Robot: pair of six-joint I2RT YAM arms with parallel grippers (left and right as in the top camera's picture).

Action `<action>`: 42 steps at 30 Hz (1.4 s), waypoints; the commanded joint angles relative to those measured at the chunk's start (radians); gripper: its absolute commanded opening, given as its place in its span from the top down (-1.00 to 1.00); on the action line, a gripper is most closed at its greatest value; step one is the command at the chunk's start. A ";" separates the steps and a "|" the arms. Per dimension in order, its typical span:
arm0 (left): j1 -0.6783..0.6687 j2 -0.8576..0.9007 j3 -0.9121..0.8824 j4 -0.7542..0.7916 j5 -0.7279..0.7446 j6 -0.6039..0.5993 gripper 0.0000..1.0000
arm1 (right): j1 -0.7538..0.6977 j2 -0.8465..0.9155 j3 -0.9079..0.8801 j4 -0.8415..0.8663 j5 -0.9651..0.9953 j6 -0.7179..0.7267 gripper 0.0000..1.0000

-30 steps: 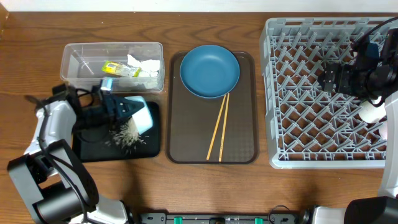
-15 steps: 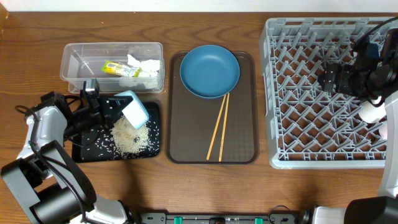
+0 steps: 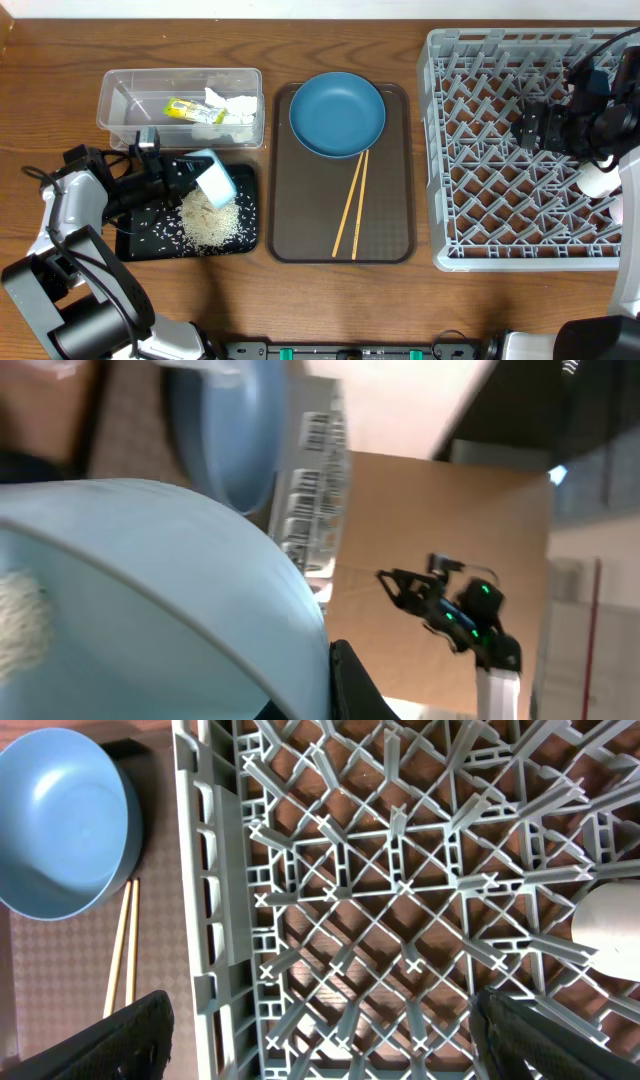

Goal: Sort waste into correct bins and load items into the dishwasher rack
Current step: 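Tip the bowl with the left gripper to dump rice onto the black tray, then carry the emptied bowl with the left gripper and set it on the brown tray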

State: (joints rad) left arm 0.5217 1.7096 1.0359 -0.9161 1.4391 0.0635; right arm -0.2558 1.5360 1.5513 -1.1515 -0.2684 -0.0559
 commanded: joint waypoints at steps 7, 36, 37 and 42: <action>0.006 0.009 -0.001 0.038 0.061 0.041 0.88 | 0.008 0.002 -0.001 -0.002 0.007 -0.013 -0.86; -0.048 -0.064 0.006 0.100 0.077 -0.046 0.88 | 0.008 0.002 -0.001 -0.005 0.007 -0.013 -0.86; -0.073 -0.082 0.006 0.099 0.032 -0.046 0.88 | 0.008 0.002 -0.001 -0.005 0.007 -0.013 -0.86; -0.261 -0.178 0.006 0.105 -0.279 -0.075 0.88 | 0.008 0.002 -0.001 -0.005 0.007 -0.013 -0.86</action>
State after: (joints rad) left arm 0.3557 1.5890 1.0359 -0.8131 1.3594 -0.0021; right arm -0.2558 1.5360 1.5513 -1.1553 -0.2680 -0.0559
